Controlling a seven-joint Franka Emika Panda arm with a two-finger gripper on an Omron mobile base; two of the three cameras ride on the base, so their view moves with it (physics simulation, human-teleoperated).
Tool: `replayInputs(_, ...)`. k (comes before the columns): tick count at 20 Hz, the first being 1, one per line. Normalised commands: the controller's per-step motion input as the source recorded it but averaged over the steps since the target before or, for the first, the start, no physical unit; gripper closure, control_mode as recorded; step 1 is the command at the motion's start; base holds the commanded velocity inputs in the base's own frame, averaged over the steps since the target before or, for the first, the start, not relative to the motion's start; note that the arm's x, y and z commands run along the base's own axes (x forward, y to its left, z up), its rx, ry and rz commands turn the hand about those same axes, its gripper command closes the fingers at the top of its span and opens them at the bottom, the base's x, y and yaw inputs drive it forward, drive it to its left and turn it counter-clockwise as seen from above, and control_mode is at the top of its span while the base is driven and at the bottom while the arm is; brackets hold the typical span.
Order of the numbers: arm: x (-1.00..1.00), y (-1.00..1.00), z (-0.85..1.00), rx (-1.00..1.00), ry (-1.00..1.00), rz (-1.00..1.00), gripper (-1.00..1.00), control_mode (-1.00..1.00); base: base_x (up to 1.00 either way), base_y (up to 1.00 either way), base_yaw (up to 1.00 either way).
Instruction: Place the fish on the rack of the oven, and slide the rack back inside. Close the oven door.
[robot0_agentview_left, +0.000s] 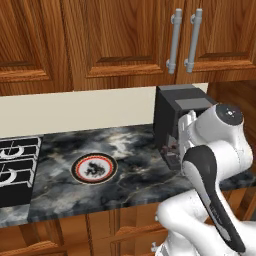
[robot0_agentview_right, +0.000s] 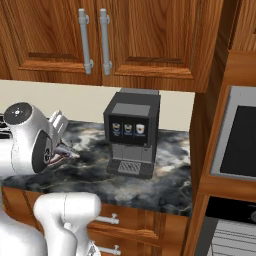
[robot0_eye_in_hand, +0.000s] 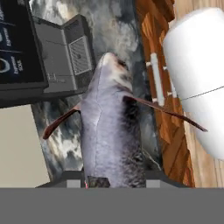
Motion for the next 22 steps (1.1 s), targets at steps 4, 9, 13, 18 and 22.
replayInputs(4,-0.57,-0.94,0.20,0.26,0.00,-0.13,1.00,-1.00,0.00,0.00,0.00)
replayInputs(9,-0.57,-0.33,0.00,0.05,-0.03,-0.06,1.00,-1.00,0.00,0.00,0.00)
replayInputs(13,-0.13,0.00,0.00,0.00,0.00,0.00,1.00,-1.00,0.00,0.00,0.00)
replayInputs(18,0.00,0.00,0.00,0.00,0.00,0.00,1.00,-1.00,0.00,0.00,0.00)
replayInputs(22,-0.48,0.00,-0.07,0.00,0.00,0.00,1.00,-1.00,0.00,0.00,0.00)
